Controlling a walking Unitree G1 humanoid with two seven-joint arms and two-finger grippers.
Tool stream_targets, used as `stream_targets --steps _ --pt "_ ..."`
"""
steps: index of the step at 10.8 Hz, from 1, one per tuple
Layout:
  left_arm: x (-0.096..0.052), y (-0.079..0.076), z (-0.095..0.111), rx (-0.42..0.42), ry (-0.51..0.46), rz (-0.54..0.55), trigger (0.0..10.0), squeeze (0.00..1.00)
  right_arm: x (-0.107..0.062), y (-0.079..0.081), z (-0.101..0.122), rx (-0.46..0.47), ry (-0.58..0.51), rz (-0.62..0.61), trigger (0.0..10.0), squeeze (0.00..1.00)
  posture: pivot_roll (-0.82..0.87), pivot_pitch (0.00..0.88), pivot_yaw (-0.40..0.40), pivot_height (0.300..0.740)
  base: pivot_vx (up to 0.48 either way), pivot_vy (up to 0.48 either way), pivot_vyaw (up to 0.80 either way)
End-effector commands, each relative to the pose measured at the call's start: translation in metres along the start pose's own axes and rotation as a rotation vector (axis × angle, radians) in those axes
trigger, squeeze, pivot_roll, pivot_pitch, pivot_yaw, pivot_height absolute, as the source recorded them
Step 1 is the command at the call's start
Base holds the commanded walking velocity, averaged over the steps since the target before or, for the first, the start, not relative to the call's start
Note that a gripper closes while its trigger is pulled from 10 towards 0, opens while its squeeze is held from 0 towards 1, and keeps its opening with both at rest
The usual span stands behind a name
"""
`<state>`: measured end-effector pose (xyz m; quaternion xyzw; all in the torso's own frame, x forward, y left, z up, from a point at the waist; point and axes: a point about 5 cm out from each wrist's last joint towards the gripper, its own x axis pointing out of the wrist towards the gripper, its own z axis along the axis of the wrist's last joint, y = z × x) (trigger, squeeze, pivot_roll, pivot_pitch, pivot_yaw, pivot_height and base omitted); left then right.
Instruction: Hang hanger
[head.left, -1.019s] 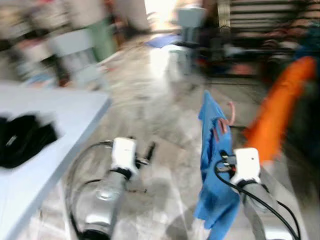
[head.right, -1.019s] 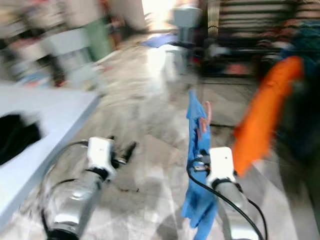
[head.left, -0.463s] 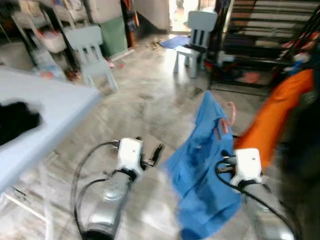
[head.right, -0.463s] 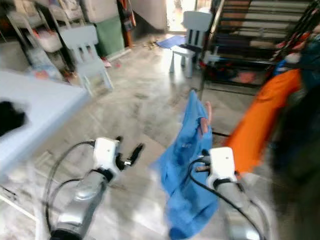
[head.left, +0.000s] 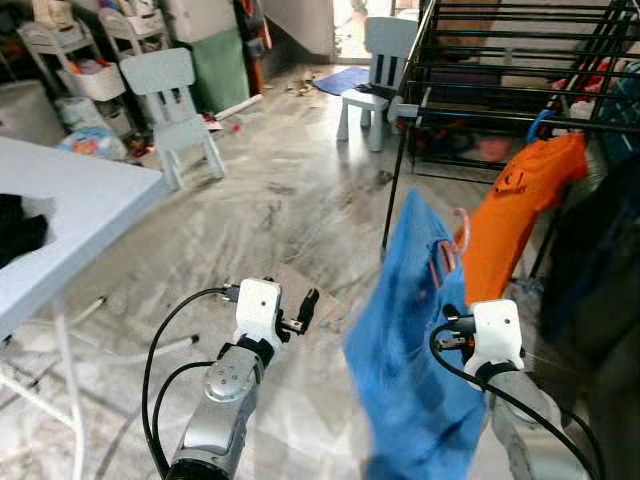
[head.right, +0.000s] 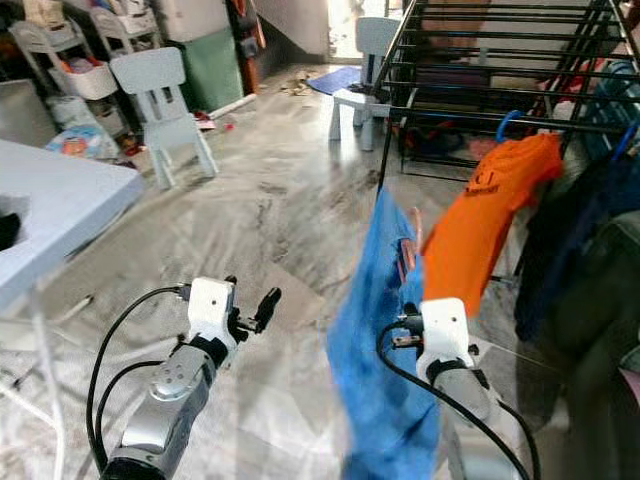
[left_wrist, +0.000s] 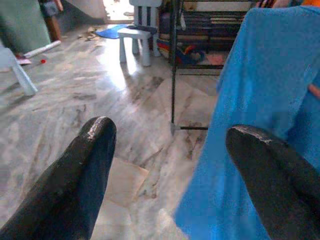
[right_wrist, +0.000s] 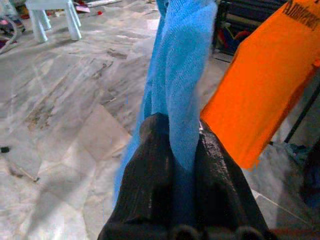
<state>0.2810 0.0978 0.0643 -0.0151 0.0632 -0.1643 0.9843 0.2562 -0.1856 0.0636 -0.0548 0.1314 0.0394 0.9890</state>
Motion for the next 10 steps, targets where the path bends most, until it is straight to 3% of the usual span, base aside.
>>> stream_targets --steps 1,10 --pt "-0.0008 0.0085 -0.0002 0.015 0.012 0.036 10.0 0.0 0.0031 0.0065 0.011 0.002 -0.043 0.021 10.0 0.0 -0.12 0.004 0.07 0.74 0.0 0.0 0.0" --pt "0.0001 0.0074 -0.0004 0.022 0.022 0.036 10.0 0.0 0.0025 0.0075 0.0094 0.001 -0.034 0.016 10.0 0.0 -0.13 0.013 0.076 0.74 -0.33 0.0 0.0"
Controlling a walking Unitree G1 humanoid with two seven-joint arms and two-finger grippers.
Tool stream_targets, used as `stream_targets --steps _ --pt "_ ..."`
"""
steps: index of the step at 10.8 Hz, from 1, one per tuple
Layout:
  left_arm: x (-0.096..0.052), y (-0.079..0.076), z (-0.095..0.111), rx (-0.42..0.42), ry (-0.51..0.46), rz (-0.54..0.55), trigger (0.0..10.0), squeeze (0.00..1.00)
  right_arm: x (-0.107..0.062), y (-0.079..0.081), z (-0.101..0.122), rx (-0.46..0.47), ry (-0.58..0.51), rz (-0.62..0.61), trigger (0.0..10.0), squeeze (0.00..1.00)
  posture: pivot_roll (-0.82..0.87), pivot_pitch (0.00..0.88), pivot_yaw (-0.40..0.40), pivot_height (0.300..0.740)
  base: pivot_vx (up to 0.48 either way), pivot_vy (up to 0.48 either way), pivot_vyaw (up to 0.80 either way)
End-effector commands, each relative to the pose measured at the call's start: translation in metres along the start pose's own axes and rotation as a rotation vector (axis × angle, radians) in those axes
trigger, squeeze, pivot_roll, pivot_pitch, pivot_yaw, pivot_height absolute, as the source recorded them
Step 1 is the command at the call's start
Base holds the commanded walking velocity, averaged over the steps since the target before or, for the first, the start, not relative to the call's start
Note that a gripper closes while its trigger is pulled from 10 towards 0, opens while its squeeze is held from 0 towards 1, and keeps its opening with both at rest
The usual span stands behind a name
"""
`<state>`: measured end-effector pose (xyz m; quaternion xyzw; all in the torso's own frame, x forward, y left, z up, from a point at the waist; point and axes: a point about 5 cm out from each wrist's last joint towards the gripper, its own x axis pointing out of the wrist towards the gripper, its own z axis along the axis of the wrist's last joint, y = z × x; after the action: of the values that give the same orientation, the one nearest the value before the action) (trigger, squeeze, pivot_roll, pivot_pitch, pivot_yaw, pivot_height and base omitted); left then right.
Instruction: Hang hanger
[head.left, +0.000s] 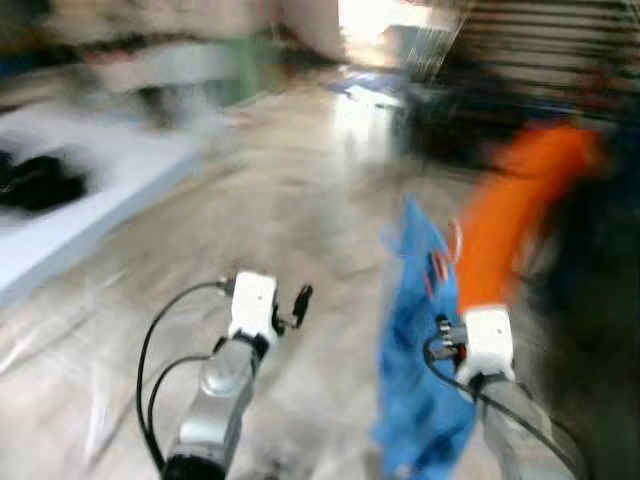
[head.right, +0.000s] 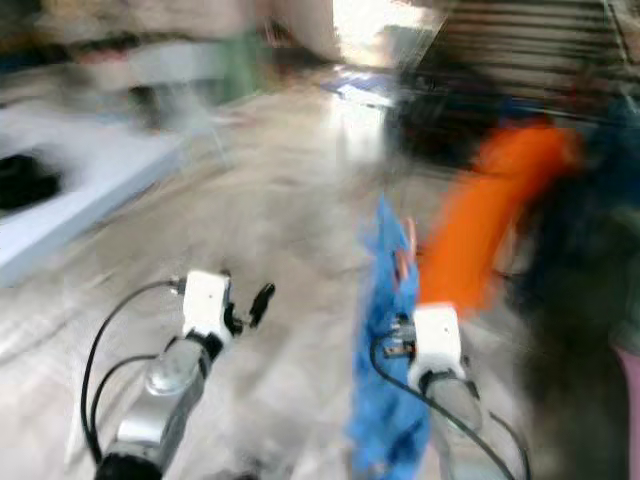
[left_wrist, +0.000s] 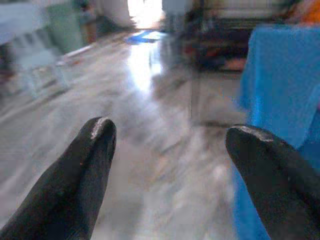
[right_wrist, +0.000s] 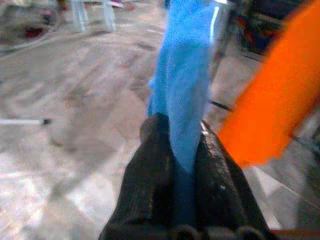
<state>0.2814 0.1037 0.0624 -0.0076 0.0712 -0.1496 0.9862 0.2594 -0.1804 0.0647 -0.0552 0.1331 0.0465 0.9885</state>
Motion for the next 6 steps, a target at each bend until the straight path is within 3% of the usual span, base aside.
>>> stream_targets --steps 1,6 --pt "0.0016 0.0014 0.0013 0.01 0.005 0.004 10.0 0.0 -0.0005 0.0027 0.0063 0.0 -0.033 -0.001 10.0 0.0 -0.13 0.014 0.078 0.74 -0.27 0.0 0.0" --pt "0.0023 0.0016 0.0015 0.013 0.004 0.012 10.0 0.0 -0.0009 0.0045 0.0055 -0.007 -0.029 0.005 10.0 0.0 -0.13 0.018 0.08 0.74 0.0 0.0 0.0"
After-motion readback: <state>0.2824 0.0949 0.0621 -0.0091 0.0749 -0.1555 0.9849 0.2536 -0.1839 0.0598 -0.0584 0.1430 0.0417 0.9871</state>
